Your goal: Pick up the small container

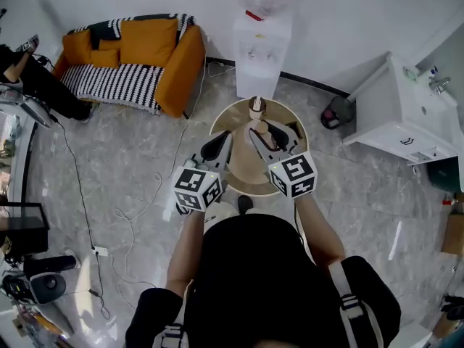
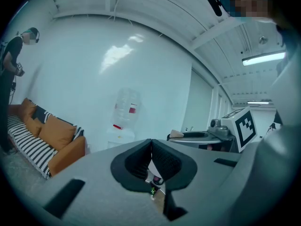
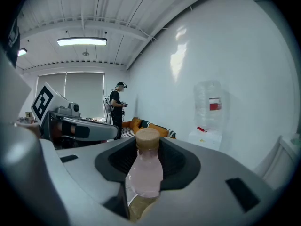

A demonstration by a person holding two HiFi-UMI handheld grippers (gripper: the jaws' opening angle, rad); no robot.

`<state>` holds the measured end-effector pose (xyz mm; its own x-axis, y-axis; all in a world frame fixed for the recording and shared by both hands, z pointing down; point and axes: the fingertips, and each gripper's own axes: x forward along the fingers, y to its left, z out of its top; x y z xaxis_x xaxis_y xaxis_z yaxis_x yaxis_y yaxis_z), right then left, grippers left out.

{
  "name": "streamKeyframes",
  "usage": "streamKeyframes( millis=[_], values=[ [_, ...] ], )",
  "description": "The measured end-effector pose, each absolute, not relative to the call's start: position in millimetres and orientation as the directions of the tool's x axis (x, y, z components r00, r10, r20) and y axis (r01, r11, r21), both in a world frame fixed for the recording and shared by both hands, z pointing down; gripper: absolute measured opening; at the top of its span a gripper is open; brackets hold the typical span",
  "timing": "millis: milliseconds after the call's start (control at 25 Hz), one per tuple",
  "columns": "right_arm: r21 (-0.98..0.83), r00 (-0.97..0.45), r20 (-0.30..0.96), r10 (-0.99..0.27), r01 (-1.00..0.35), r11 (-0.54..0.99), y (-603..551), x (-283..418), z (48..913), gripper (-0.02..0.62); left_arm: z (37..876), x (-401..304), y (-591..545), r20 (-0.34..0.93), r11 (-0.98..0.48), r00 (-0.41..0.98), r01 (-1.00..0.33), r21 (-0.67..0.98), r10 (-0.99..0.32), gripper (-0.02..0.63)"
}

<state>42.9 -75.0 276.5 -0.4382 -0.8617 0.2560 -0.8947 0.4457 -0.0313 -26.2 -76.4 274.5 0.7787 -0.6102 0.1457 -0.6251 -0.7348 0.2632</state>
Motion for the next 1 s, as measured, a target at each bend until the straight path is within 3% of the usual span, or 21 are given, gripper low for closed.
streamKeyframes(
  millis=[1000],
  values=[
    [-0.016,-0.460,0.186,-0.868,-0.885,0.465,-86,42,238,0.141,246,-25,-84,0.098,-0.743,0.774,-0.629,0.227,-0.625,0.018]
  ],
)
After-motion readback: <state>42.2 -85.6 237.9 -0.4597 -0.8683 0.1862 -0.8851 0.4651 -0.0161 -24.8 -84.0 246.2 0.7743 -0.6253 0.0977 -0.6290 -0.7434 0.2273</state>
